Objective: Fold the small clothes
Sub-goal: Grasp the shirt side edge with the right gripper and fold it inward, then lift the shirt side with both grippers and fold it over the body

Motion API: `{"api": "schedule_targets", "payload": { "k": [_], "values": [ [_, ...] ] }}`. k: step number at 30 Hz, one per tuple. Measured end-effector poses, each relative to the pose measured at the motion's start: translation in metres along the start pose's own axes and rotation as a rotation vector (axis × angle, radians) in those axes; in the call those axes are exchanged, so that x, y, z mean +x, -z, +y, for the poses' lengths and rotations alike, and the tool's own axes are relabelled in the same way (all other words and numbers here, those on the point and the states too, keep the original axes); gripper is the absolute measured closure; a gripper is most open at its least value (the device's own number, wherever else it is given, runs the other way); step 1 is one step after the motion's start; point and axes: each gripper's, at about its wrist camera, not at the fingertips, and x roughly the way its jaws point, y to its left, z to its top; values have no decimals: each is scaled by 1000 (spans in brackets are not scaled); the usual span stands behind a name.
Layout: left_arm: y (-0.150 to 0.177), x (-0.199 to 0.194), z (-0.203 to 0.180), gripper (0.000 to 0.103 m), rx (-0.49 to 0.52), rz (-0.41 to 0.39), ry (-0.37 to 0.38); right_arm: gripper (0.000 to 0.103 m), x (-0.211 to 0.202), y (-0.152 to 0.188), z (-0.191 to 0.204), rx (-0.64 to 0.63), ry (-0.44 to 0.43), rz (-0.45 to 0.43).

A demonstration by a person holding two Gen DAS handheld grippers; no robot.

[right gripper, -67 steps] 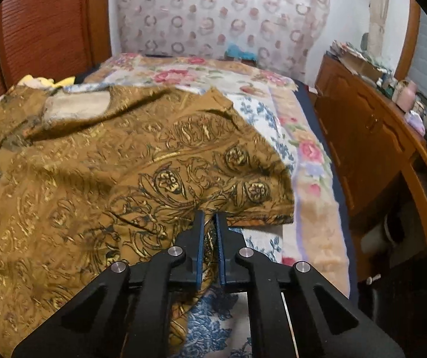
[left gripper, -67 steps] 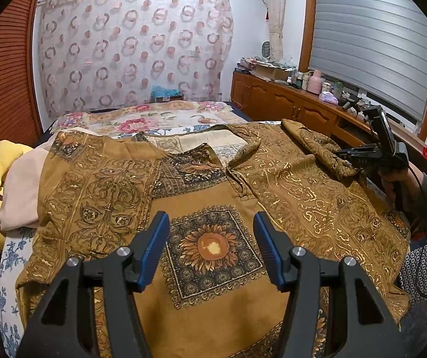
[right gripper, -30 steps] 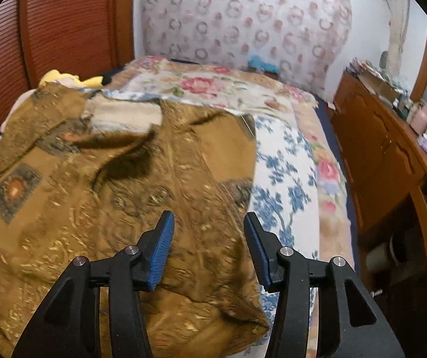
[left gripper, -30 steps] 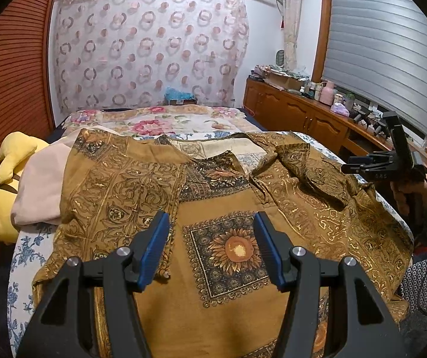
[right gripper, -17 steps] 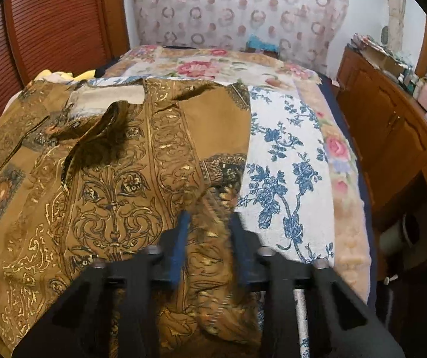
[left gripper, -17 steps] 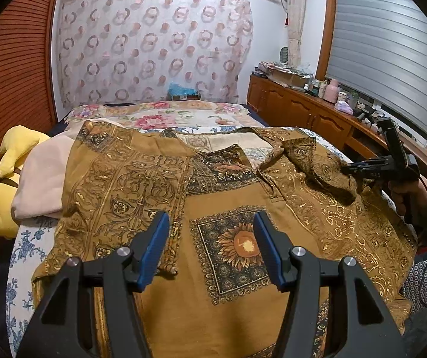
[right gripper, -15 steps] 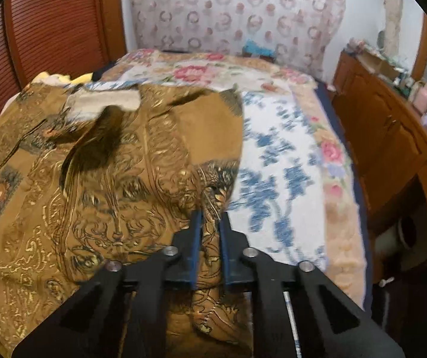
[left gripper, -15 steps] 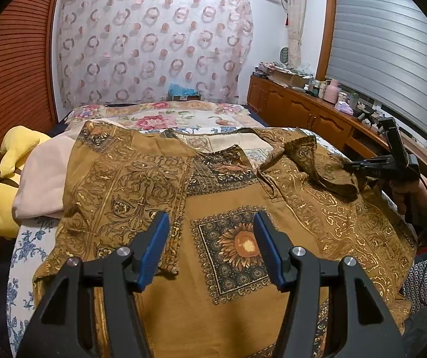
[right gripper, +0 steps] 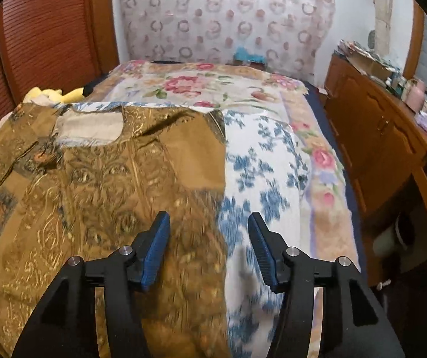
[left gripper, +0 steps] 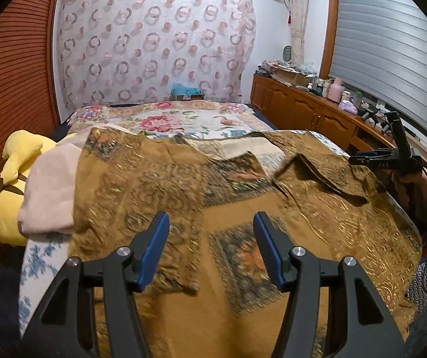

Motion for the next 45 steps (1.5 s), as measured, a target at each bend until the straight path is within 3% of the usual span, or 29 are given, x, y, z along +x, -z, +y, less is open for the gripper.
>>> {"api": "schedule_targets", "payload": {
  "k": [12,18,25,26,28,29,35,39,45],
  "values": [
    [-37,34,66,45,-16,49,-125,50,62,-56,-11,-55,-60,74],
    [-52,58,98,45,-41,84,-166,51,89,-69,-15,-57,-77,110],
    [-65,86,127,45,-55,124,-198,51,99,-76,-11,-78,-106,92],
    [-67,89,129,45,-57,130,-200,53,100,-76,-10,-81,-113,88],
    [-69,96,135,45,-56,142,-200,76,99,-78,-7,-100,-140,82],
    [-70,99,137,45,-58,147,-199,97,99,-81,-6,-115,-145,79],
    [-75,106,147,45,-66,151,-191,101,69,-105,-11,-74,-112,-86],
    [-80,112,153,45,-62,157,-157,101,82,-108,-14,-69,-85,-50],
    [-85,116,160,64,-71,163,-111,101,95,-99,-20,-44,-90,12]
  ]
}}
